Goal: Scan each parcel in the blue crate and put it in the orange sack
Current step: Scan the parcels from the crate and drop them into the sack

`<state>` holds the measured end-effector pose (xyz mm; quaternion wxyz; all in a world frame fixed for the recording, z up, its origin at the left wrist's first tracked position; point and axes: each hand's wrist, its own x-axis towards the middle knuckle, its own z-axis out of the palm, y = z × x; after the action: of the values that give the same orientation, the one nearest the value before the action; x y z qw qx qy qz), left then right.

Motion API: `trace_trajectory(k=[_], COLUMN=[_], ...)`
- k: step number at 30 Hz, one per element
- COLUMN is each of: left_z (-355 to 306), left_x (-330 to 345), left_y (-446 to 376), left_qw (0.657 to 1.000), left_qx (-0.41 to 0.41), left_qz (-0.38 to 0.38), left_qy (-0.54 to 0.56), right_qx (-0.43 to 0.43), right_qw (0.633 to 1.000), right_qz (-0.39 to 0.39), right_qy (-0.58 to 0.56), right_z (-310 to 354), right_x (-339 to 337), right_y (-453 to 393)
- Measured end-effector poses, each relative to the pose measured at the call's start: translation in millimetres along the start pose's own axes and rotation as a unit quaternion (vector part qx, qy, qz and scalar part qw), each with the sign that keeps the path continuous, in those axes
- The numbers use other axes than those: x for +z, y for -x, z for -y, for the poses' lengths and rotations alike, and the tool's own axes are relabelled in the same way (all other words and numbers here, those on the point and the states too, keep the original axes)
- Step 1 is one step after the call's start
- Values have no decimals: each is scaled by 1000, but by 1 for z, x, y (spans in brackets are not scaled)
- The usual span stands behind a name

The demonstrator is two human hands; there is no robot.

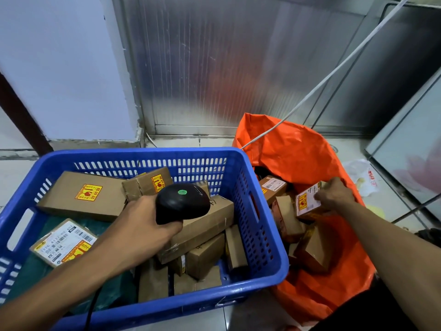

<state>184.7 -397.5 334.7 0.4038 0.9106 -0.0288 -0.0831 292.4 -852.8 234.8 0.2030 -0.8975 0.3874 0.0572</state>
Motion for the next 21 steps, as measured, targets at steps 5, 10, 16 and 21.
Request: trace_trajectory(k=[5,10,16,21], left_z=[0,1,2,4], left_x=[2,3,4,5], left_y=[-2,-3,-4,-4], left_qw=[1000,1000,1000,1000], left_qx=[0,-4,0,10], left_qz=[0,8,7,18], left_qy=[-3,-1,-4,-2], right_qx=[45,49,59,60], right_qw=[999,998,982,982], right_qz=[-18,-21,46,3], right_qy=[-13,-34,-172,-177], right_z=[-19,-6,6,8], right_x=[16,9,8,7], right_y=[-32,-11,-2,2])
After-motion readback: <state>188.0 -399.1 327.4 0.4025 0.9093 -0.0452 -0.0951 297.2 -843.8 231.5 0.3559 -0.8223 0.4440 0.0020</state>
